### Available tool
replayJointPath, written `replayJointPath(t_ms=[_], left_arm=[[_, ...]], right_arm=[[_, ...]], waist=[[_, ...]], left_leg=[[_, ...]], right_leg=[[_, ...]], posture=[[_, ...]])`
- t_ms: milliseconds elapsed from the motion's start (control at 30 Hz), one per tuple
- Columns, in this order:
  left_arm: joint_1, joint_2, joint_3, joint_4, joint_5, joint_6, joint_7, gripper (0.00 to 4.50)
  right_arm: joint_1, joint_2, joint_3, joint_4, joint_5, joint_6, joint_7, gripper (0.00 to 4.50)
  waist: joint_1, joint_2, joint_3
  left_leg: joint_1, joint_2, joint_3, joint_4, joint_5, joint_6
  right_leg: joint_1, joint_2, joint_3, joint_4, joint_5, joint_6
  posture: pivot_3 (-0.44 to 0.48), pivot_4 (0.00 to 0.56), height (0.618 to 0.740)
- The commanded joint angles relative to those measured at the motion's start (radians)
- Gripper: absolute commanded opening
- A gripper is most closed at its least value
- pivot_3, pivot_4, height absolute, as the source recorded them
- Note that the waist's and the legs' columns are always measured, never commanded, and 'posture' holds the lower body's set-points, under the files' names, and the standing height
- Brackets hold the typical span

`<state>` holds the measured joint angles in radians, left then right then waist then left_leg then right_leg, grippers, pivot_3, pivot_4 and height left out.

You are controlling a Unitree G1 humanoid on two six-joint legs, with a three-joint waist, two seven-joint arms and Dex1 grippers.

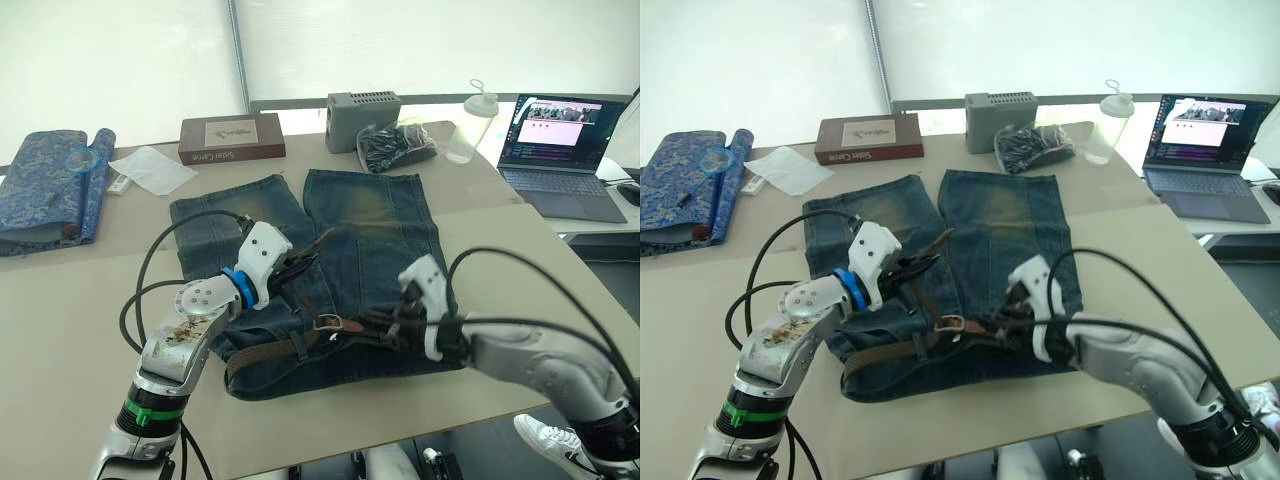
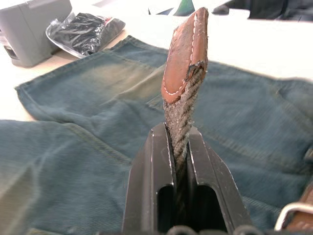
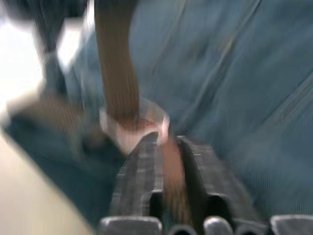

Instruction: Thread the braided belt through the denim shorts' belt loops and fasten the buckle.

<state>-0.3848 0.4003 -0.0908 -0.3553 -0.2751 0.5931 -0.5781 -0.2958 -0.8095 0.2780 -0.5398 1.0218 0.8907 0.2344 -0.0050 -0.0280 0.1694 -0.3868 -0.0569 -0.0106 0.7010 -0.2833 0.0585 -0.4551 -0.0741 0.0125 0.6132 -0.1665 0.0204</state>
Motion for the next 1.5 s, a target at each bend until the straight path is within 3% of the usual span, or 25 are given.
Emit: replayJointPath(t_ms=[33, 200, 500, 767, 967, 1033, 1167, 1333, 1500], left_arm=[[0.001, -0.013, 0.033, -0.030, -0.032, 0.014, 0.016, 0.00], [-0.004, -0.029, 0.059, -0.035, -0.066, 0.044, 0.036, 0.00], [-0.229, -0.172, 0.310, 0.042, -0.292, 0.278, 0.250, 0.00], [-0.384, -0.238, 0.564, 0.181, -0.455, 0.380, 0.498, 0.00], [-0.394, -0.244, 0.605, 0.185, -0.526, 0.396, 0.580, 0.00], [-0.376, -0.207, 0.566, 0.169, -0.518, 0.396, 0.550, 0.00], [-0.284, -0.079, 0.414, 0.089, -0.505, 0.404, 0.374, 0.00], [-0.119, 0.151, 0.240, -0.024, -0.476, 0.355, 0.082, 0.00], [-0.053, 0.227, 0.160, -0.033, -0.409, 0.273, -0.022, 0.00]], right_arm=[[-0.026, 0.052, 0.050, 0.029, -0.146, -0.054, 0.081, 0.05], [-0.025, 0.112, 0.096, 0.097, -0.287, -0.055, 0.146, 0.05], [-0.037, 0.134, 0.222, 0.118, -0.504, -0.095, 0.316, 0.05], [-0.023, 0.172, 0.204, 0.123, -0.582, -0.096, 0.383, 0.05], [-0.012, 0.192, 0.190, 0.125, -0.616, -0.096, 0.411, 0.05], [-0.008, 0.197, 0.187, 0.125, -0.629, -0.101, 0.414, 0.05], [0.004, 0.203, 0.177, 0.126, -0.645, -0.114, 0.425, 0.05], [0.010, 0.203, 0.170, 0.132, -0.675, -0.120, 0.433, 0.05], [0.025, 0.190, 0.145, 0.141, -0.701, -0.139, 0.442, 0.05]], waist=[[-0.001, 0.000, 0.000], [0.001, 0.000, 0.000], [-0.002, -0.002, -0.002], [-0.007, -0.003, -0.002], [-0.005, -0.003, -0.002], [-0.006, -0.003, -0.002], [-0.009, -0.002, -0.002], [-0.010, -0.002, -0.003], [0.000, -0.003, -0.004]], left_leg=[[0.000, 0.000, 0.000, 0.000, 0.000, 0.000], [0.001, 0.000, 0.000, 0.000, 0.000, -0.001], [0.003, 0.000, -0.001, 0.000, 0.001, -0.002], [0.003, 0.000, -0.001, -0.001, 0.002, -0.005], [0.003, -0.001, -0.002, -0.002, 0.003, -0.008], [0.003, -0.001, -0.002, -0.002, 0.003, -0.008], [0.005, -0.001, -0.001, -0.005, 0.006, -0.014], [0.006, -0.001, -0.001, -0.006, 0.005, -0.013], [0.009, -0.001, -0.002, -0.006, 0.002, -0.007]], right_leg=[[0.000, 0.000, 0.000, 0.000, 0.000, 0.000], [0.000, 0.001, 0.000, 0.001, 0.000, -0.001], [0.001, 0.002, 0.000, 0.001, 0.002, -0.001], [0.001, 0.004, 0.001, 0.001, 0.002, -0.002], [0.000, 0.004, 0.001, 0.001, 0.002, -0.002], [0.000, 0.003, 0.001, 0.001, 0.002, -0.002], [0.000, 0.004, 0.002, 0.001, 0.002, -0.002], [0.000, 0.005, 0.002, 0.000, 0.002, -0.003], [0.004, 0.005, 0.001, 0.000, 0.002, -0.003]], posture=[[0.000, 0.150, 0.740], [0.000, 0.150, 0.740], [0.000, 0.150, 0.740], [0.000, 0.150, 0.740], [0.000, 0.150, 0.740], [0.000, 0.150, 0.740], [0.000, 0.150, 0.740], [0.000, 0.150, 0.740], [0.000, 0.150, 0.740]])
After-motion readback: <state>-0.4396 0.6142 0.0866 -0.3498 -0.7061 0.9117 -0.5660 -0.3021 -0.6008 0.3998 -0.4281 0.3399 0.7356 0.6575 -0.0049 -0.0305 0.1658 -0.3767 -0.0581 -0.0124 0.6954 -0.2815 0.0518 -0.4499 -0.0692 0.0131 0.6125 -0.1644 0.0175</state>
